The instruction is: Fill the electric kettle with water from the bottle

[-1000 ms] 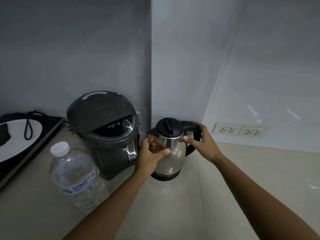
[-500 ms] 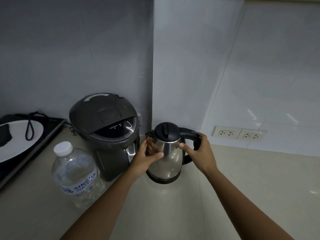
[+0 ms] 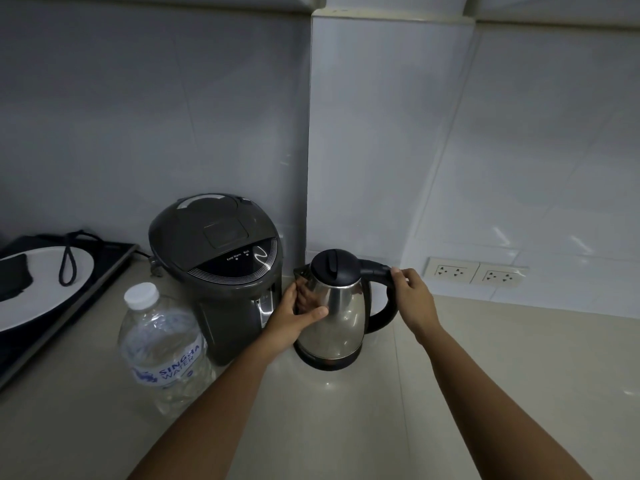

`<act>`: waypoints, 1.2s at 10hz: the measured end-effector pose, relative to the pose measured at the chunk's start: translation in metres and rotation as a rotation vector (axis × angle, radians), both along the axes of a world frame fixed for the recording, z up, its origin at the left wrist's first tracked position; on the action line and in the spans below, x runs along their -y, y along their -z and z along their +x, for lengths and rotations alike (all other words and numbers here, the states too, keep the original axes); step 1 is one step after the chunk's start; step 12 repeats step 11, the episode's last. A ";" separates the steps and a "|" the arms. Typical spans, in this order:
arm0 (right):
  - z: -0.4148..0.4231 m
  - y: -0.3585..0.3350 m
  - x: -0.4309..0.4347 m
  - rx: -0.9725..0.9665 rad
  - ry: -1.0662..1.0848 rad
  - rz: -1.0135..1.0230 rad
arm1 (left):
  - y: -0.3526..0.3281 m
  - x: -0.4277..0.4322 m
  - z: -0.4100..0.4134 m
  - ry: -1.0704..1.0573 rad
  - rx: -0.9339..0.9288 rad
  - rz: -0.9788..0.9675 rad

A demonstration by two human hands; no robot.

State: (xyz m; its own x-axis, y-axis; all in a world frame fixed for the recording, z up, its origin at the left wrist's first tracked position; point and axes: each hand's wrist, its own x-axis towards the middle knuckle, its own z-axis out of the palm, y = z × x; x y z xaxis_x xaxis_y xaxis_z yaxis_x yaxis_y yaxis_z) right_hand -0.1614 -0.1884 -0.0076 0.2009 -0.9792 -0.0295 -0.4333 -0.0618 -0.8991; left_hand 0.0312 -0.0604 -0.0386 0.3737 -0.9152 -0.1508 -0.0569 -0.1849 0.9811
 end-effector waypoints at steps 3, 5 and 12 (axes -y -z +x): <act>0.002 -0.014 0.019 0.063 -0.028 0.199 | 0.002 0.001 0.002 0.004 0.008 0.015; 0.003 -0.012 0.022 0.067 -0.041 0.211 | 0.005 0.001 0.004 0.012 0.030 0.032; -0.028 -0.003 -0.062 -0.850 -0.281 -0.361 | -0.035 -0.041 -0.059 0.048 0.787 0.290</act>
